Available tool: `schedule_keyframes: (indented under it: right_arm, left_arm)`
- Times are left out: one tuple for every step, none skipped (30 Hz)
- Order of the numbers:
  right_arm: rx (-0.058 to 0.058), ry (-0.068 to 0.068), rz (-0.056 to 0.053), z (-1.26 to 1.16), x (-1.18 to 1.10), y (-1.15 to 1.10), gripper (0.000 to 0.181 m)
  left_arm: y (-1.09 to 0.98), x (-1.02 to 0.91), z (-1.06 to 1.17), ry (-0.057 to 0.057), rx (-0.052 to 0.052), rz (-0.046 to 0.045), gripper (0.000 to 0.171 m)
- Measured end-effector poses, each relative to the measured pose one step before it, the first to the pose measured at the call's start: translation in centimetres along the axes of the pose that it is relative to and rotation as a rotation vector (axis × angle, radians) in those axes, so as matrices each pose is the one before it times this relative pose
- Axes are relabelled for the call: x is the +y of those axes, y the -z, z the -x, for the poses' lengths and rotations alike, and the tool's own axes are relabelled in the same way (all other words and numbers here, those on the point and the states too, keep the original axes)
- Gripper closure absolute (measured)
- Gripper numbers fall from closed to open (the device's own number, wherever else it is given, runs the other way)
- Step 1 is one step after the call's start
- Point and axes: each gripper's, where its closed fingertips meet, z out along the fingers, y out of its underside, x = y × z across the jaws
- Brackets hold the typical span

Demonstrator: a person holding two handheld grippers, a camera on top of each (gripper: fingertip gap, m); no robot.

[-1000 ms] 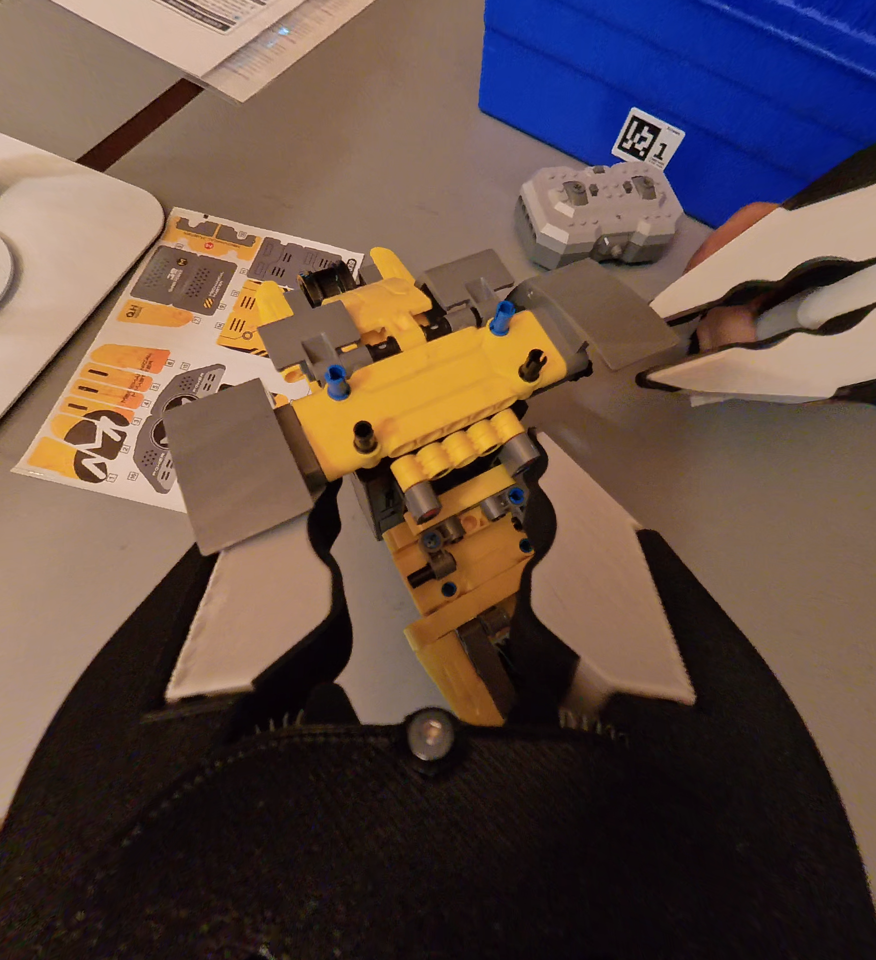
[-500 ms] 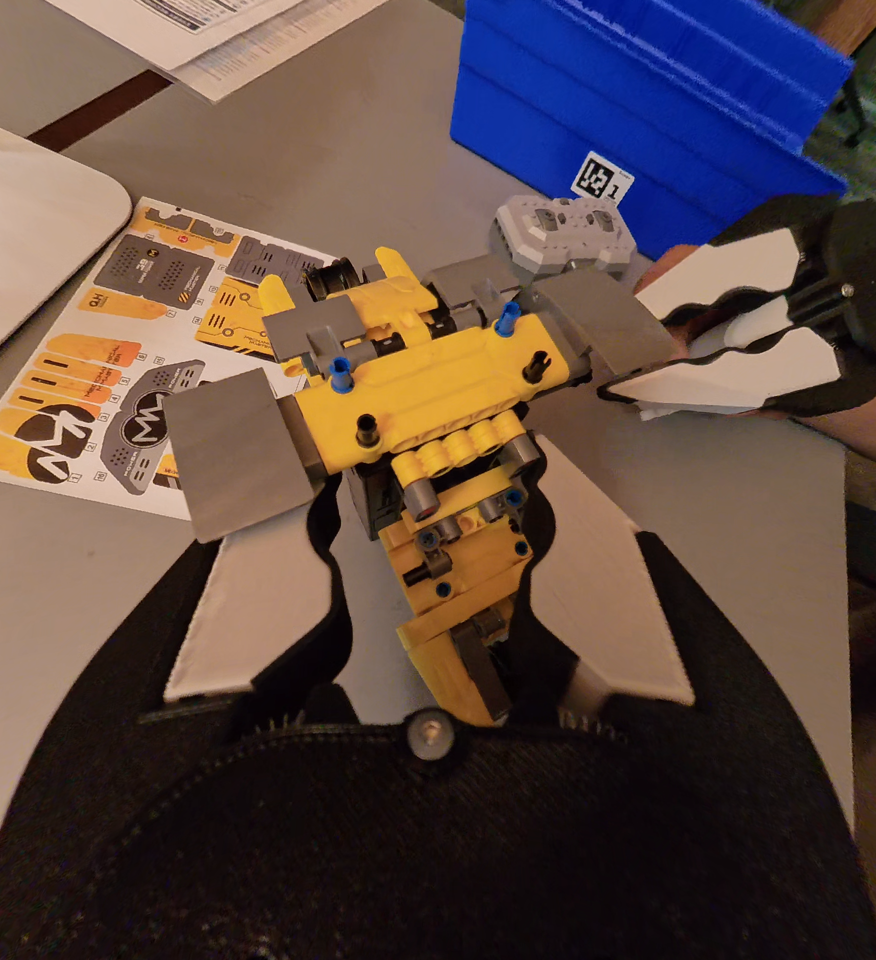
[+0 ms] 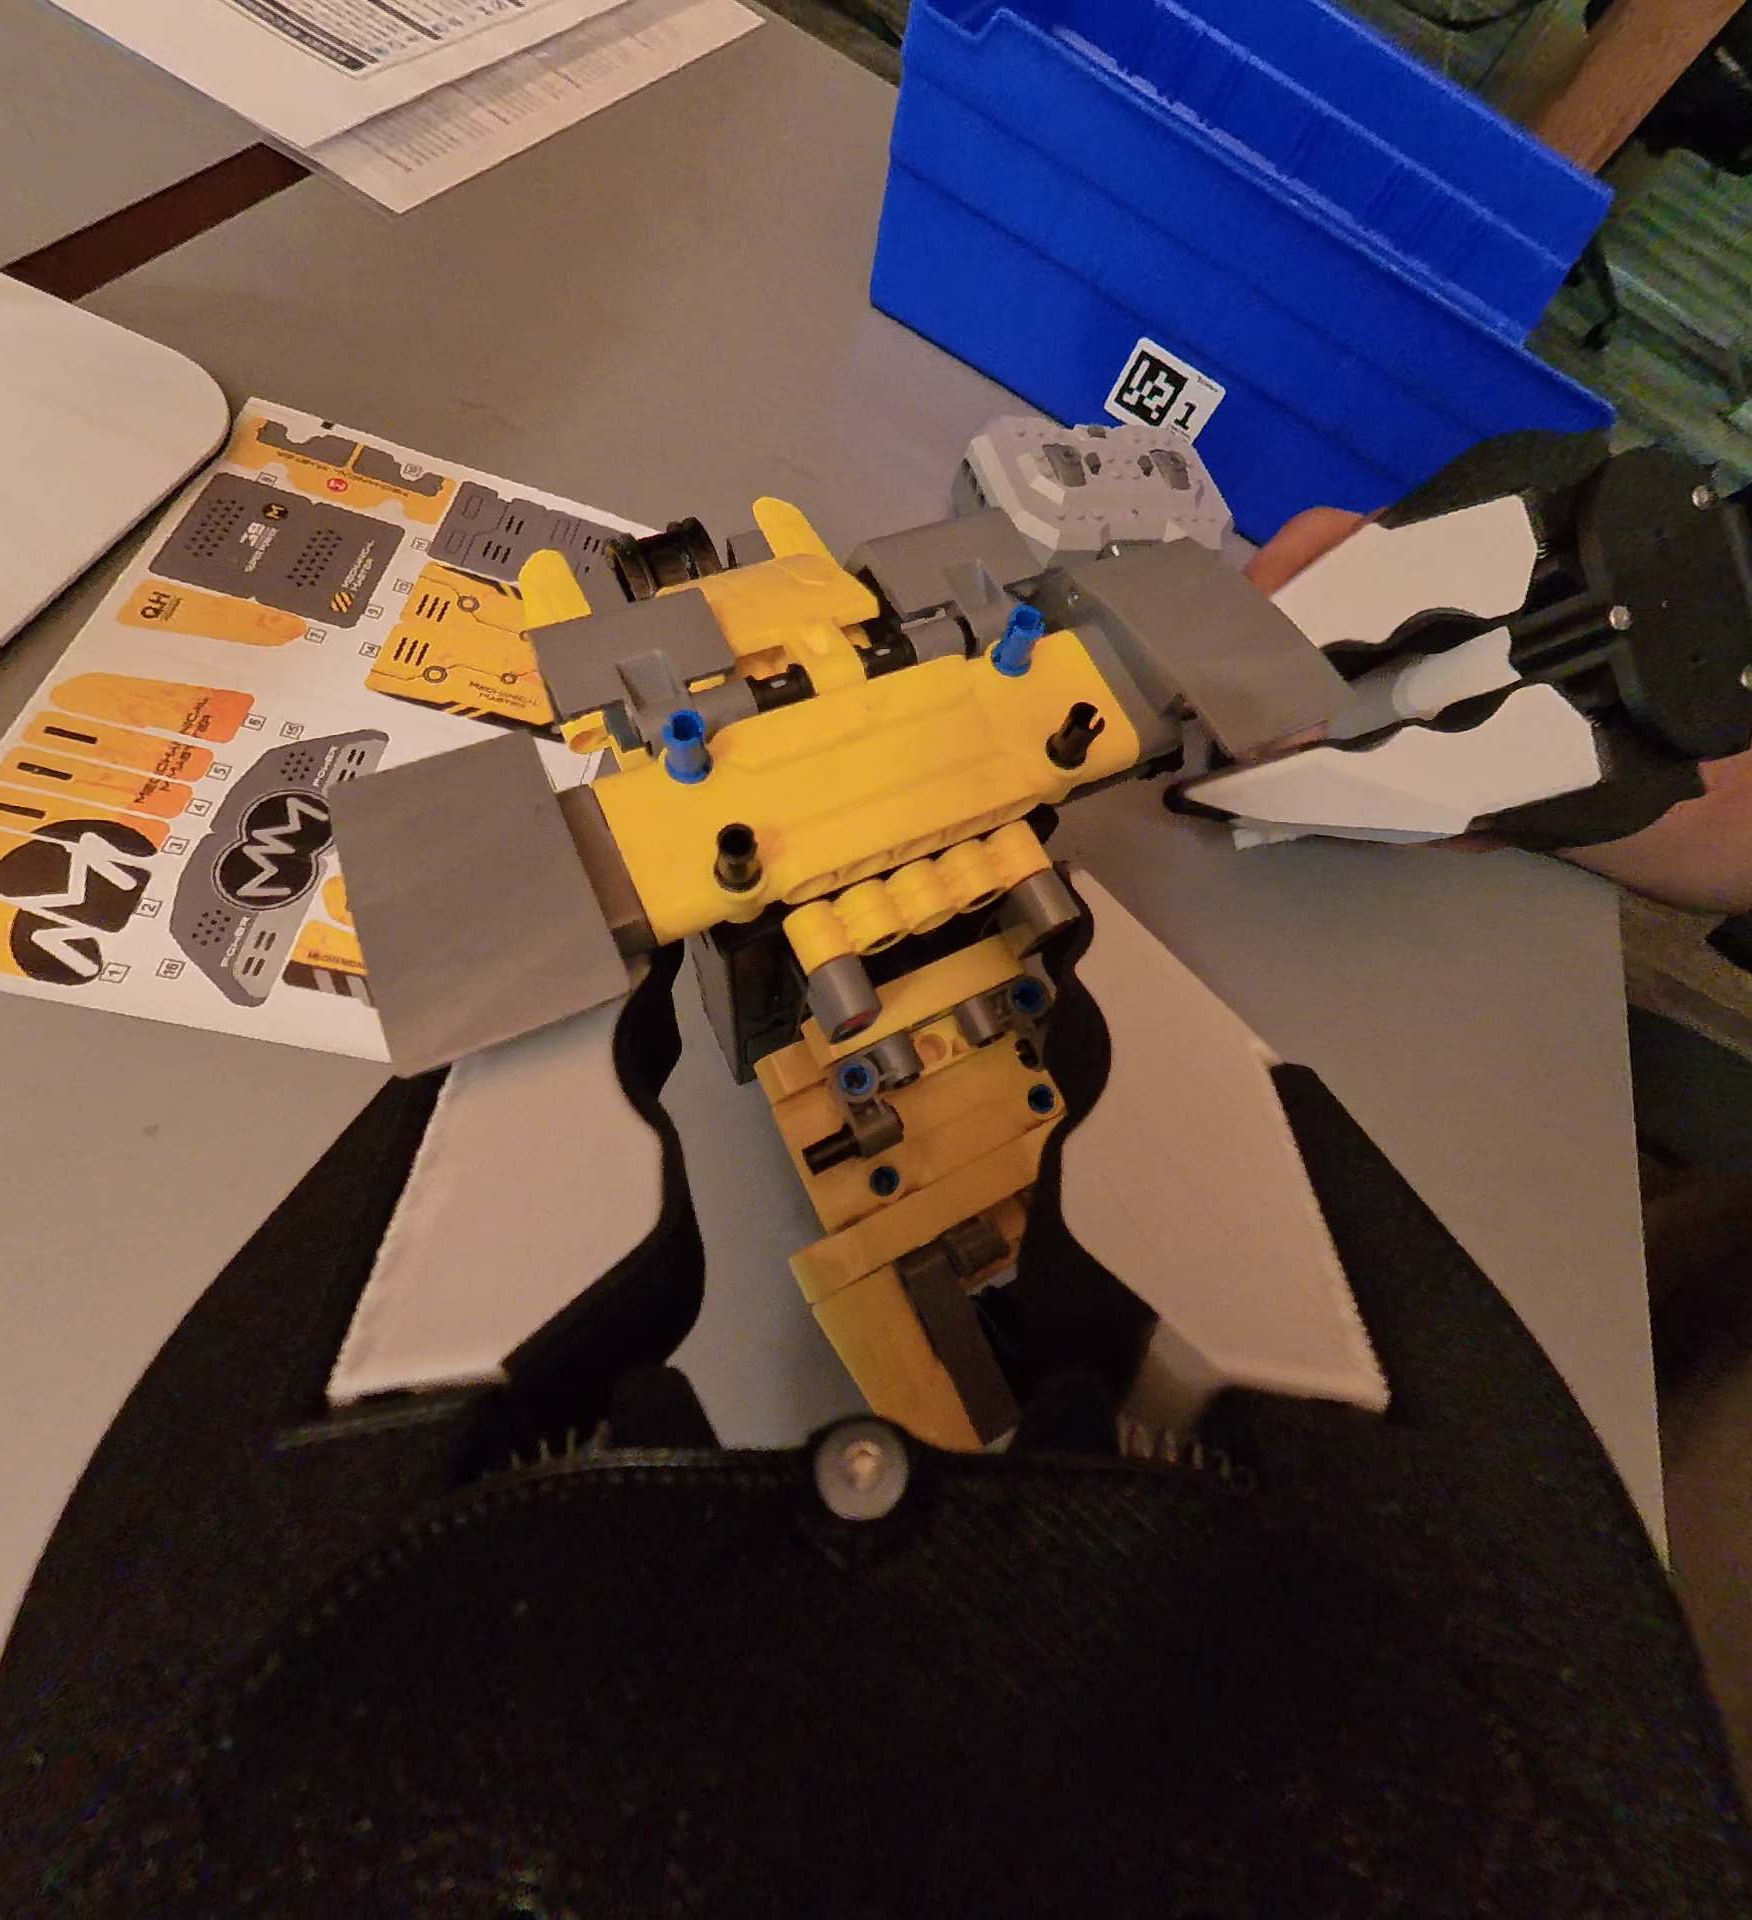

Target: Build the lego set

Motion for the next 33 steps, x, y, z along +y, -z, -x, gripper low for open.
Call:
schedule_keyframes:
  right_arm:
    - [0.0068, 0.0071, -0.0045, -0.195, -0.025, -0.122, 0.17]
    - [-0.0015, 0.0001, -0.0036, -0.075, -0.024, -0.082, 0.168]
    - [-0.0077, -0.0045, 0.002, 0.024, 0.038, -0.065, 0.168]
    - [-0.0053, -0.0024, 0.0056, 0.041, 0.073, -0.063, 0.168]
    - [0.0013, 0.0035, 0.0025, 0.027, 0.03, -0.008, 0.168]
    - [0.0056, 0.0071, 0.0012, 0.027, 0.008, 0.023, 0.169]
    - [0.0039, 0.0056, 0.0033, 0.092, 0.013, 0.018, 0.17]
    - [0.0038, 0.0007, 0.0025, 0.094, -0.009, 0.008, 0.172]
    - [0.0063, -0.003, 0.0011, 0.03, -0.038, 0.03, 0.173]
    - [0.005, -0.0058, 0.0026, 0.013, 0.001, 0.025, 0.174]
    - [0.0014, -0.0081, 0.0039, 0.029, 0.013, 0.013, 0.175]
    - [-0.0009, -0.0102, 0.0024, 0.016, 0.013, 0.005, 0.175]
    - [-0.0025, -0.0105, 0.0019, 0.017, 0.002, 0.007, 0.175]
    - [-0.0044, -0.01, 0.002, 0.024, 0.005, -0.007, 0.175]
    - [-0.0058, -0.0087, 0.0004, 0.024, -0.003, -0.003, 0.175]
    - [-0.0054, -0.0078, 0.0005, -0.004, 0.012, -0.008, 0.175]
    - [-0.0062, -0.008, 0.0006, 0.002, 0.014, -0.019, 0.175]
    - [-0.0059, -0.008, -0.0005, -0.002, -0.009, 0.007, 0.175]
    - [-0.0061, -0.0067, -0.0016, -0.013, -0.01, 0.028, 0.175]
    - [-0.0066, -0.0063, 0.0, 0.0, 0.014, 0.009, 0.175]
    - [-0.0083, -0.0064, 0.0008, 0.012, 0.018, 0.016, 0.175]
    - [-0.0108, -0.0072, 0.0005, 0.006, 0.023, 0.004, 0.175]
    - [-0.0127, -0.0103, -0.0006, 0.017, 0.006, 0.022, 0.176]
    - [-0.0145, -0.0141, -0.0009, 0.0, 0.002, 0.01, 0.175]
    - [-0.0166, -0.0171, -0.0004, 0.013, 0.009, 0.001, 0.176]
    - [-0.0145, -0.017, -0.0008, -0.007, 0.007, 0.013, 0.175]
    - [-0.0085, -0.0107, -0.0023, -0.034, -0.011, 0.02, 0.175]
    - [-0.0014, 0.0017, -0.0037, -0.02, -0.051, 0.021, 0.176]
    - [0.0044, 0.0144, -0.0023, -0.031, -0.019, 0.009, 0.176]
    - [0.0044, 0.0175, -0.0018, 0.006, -0.036, 0.005, 0.176]
    - [-0.0013, 0.0129, -0.0007, 0.069, -0.014, 0.005, 0.175]
    - [-0.008, 0.0085, 0.0003, 0.071, 0.002, 0.015, 0.175]
    - [-0.0071, 0.0024, 0.0035, 0.02, 0.04, 0.018, 0.175]
  left_arm:
    - [-0.062, 0.003, -0.059, -0.0041, -0.002, 0.00046, 0.105]
    - [-0.06, -0.001, -0.064, -0.0057, -0.0046, 0.0021, 0.105]
    - [-0.051, 0.027, -0.064, -0.0083, -0.0065, 0.00441, 0.105]
    - [-0.058, 0.027, -0.063, -0.0077, -0.0067, 0.00398, 0.105]
    - [-0.031, 0.022, -0.038, -0.0048, -0.006, 0.00224, 0.105]
    - [-0.008, 0.004, -0.015, -0.0012, -0.0035, 0.00004, 0.105]
    - [0.003, 0.008, -0.011, -0.0001, -0.0003, -0.00119, 0.105]
    - [0.014, 0.005, 0.002, 0.0004, 0.0006, -0.00147, 0.105]
    - [0.019, 0.004, 0.009, 0.0013, 0.0003, -0.00165, 0.105]
    - [0.011, -0.002, 0.002, 0.0009, 0.0004, -0.00191, 0.105]
    - [-0.001, 0.013, -0.015, -0.0006, 0.0, -0.00185, 0.105]
    - [-0.001, 0.009, -0.018, -0.0017, -0.0009, -0.00168, 0.105]
    - [0.008, 0.016, -0.02, -0.0025, -0.0025, -0.00116, 0.105]
    - [0.011, 0.008, -0.001, -0.0014, -0.0014, -0.00091, 0.105]
    - [0.0, -0.002, -0.009, 0.0005, 0.0003, -0.00169, 0.105]
    - [-0.006, -0.019, -0.001, 0.0025, 0.001, -0.00193, 0.105]
    - [-0.011, -0.016, 0.006, 0.0027, 0.0013, -0.00091, 0.105]
    - [-0.008, -0.013, -0.004, 0.0, 0.0004, 0.00058, 0.105]
    - [-0.025, 0.012, -0.036, -0.0013, -0.0001, 0.00162, 0.105]
    - [-0.028, -0.006, -0.007, -0.0003, -0.0024, 0.00134, 0.105]
    - [-0.01, -0.006, -0.011, -0.0009, -0.0019, 0.00137, 0.105]
    - [-0.008, 0.009, -0.012, -0.0007, -0.0009, 0.00066, 0.105]
    - [-0.009, -0.015, -0.019, -0.0005, -0.002, -0.00116, 0.105]
    - [-0.013, -0.001, -0.019, -0.0027, -0.0031, -0.00167, 0.105]
    - [-0.016, -0.009, -0.008, -0.0015, -0.0022, -0.00134, 0.105]
    - [-0.016, -0.031, -0.004, 0.0007, -0.0014, -0.00135, 0.106]
    - [-0.032, -0.016, -0.002, -0.0044, -0.0031, -0.00026, 0.105]
    - [-0.054, -0.028, -0.01, -0.0033, -0.0021, -0.00094, 0.106]
    - [-0.035, -0.04, 0.0, 0.0004, 0.0005, -0.00154, 0.106]
    - [-0.026, -0.023, 0.015, -0.001, 0.0014, -0.00119, 0.106]
    - [-0.002, -0.014, -0.021, -0.0008, 0.0025, -0.00112, 0.107]
    - [0.02, 0.043, -0.033, -0.0089, 0.0008, 0.00211, 0.107]
    - [-0.004, 0.036, -0.016, -0.0097, -0.0047, 0.004, 0.107]
